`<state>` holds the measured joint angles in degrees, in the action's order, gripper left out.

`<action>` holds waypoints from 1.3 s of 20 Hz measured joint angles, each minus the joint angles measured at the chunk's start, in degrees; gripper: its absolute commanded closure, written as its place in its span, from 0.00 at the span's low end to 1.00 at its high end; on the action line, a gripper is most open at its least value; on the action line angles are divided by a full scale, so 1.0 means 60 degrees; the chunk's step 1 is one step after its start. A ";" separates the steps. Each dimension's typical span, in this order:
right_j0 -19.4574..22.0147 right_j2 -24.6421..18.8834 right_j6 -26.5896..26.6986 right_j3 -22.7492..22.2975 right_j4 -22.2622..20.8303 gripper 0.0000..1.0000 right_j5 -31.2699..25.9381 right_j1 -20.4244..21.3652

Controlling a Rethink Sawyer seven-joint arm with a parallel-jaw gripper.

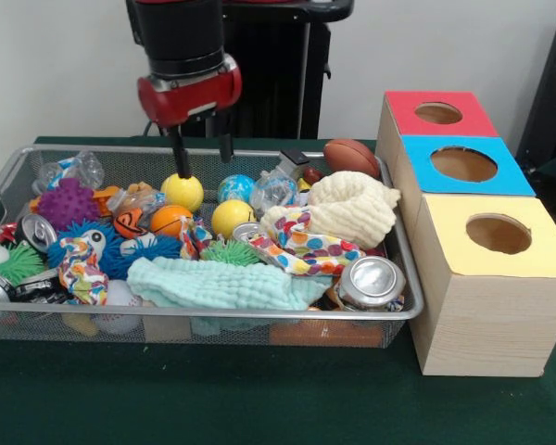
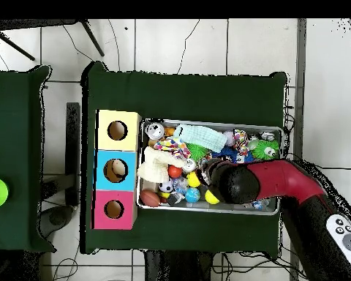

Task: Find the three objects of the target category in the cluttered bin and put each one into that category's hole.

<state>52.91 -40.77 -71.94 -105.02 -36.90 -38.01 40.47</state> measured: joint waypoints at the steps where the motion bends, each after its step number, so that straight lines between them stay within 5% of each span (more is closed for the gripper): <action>1: 0.0091 -0.0026 0.0001 0.0146 -0.0097 0.00 0.0000 -0.0153; 10: 0.0409 -0.0140 0.0210 0.1187 -0.0723 0.00 -0.0087 -0.1085; 26: 0.0511 -0.0216 0.2465 0.2607 -0.1424 0.00 -0.1248 -0.1820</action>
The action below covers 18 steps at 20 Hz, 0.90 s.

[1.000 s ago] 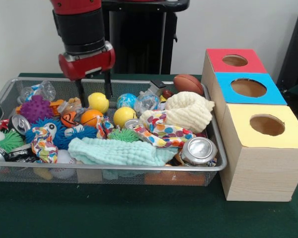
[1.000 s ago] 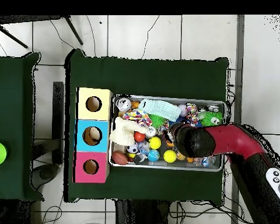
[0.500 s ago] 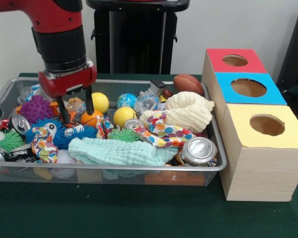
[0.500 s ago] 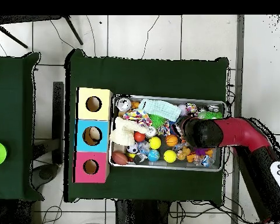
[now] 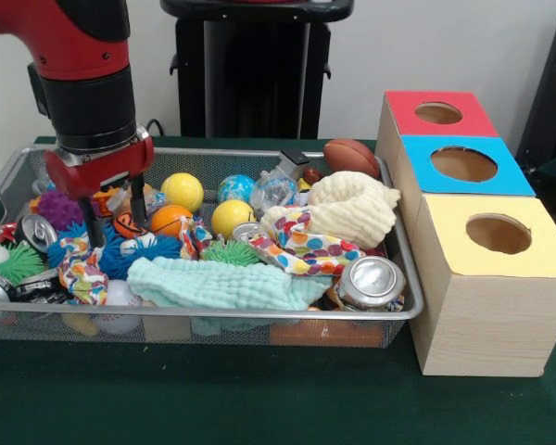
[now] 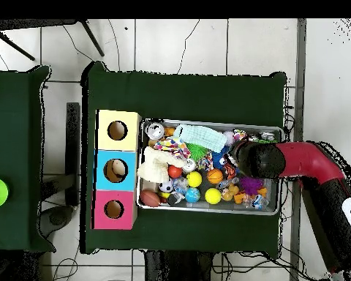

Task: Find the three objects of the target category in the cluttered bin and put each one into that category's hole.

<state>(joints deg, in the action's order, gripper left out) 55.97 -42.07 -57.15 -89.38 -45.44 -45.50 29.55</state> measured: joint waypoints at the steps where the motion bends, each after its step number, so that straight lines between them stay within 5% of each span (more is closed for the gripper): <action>1: -0.0003 0.0003 0.0029 0.0035 -0.0006 0.00 -0.0028 -0.0016; 18: -0.0286 0.0205 0.0045 0.0491 -0.0102 0.00 -0.1368 -0.0432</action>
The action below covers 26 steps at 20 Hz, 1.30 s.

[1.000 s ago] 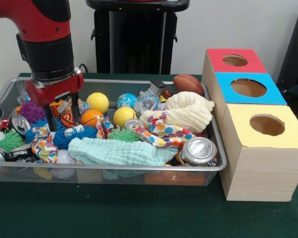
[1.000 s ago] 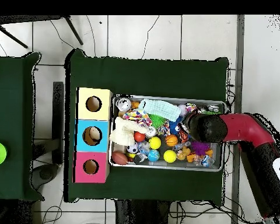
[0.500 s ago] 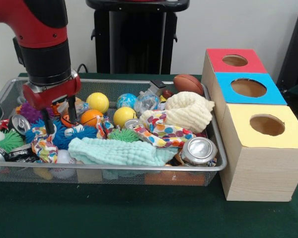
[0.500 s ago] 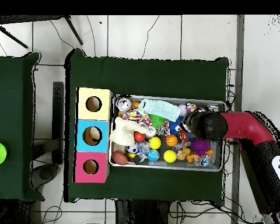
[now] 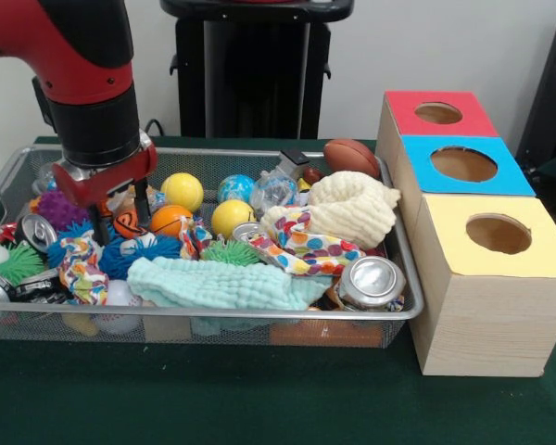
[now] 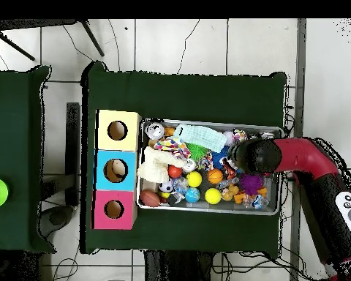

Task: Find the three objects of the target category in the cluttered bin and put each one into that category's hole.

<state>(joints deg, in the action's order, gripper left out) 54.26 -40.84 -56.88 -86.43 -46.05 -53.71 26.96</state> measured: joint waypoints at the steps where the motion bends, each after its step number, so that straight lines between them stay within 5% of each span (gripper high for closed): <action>1: -0.0013 0.0011 0.0003 0.0001 -0.0028 0.00 -0.0078 -0.0021; 26: -0.0203 0.0534 0.0006 0.0010 -0.0791 0.00 -0.0392 -0.0217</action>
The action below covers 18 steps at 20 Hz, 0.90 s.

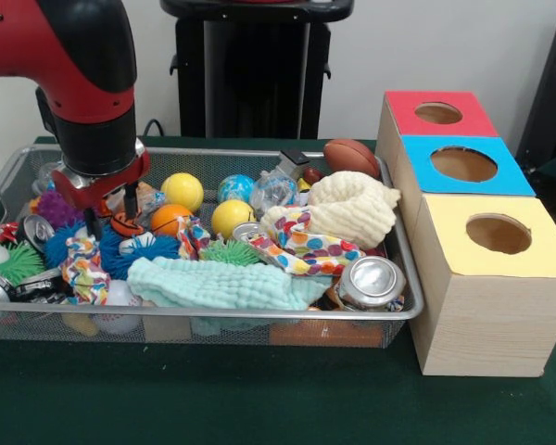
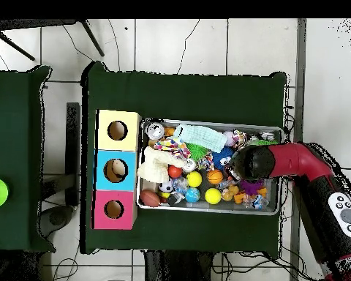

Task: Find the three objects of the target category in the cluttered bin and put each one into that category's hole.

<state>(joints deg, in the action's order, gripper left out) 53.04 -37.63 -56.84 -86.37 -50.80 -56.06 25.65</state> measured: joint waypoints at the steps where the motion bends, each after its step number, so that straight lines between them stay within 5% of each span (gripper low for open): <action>1: -0.0006 0.0004 0.0000 0.0000 0.0000 0.00 -0.0014 0.0000; 18: -0.0009 0.0041 0.0000 0.0000 0.0037 0.00 -0.0095 -0.0014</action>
<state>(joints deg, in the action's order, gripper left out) 52.99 -37.39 -56.84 -86.37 -50.57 -56.63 25.57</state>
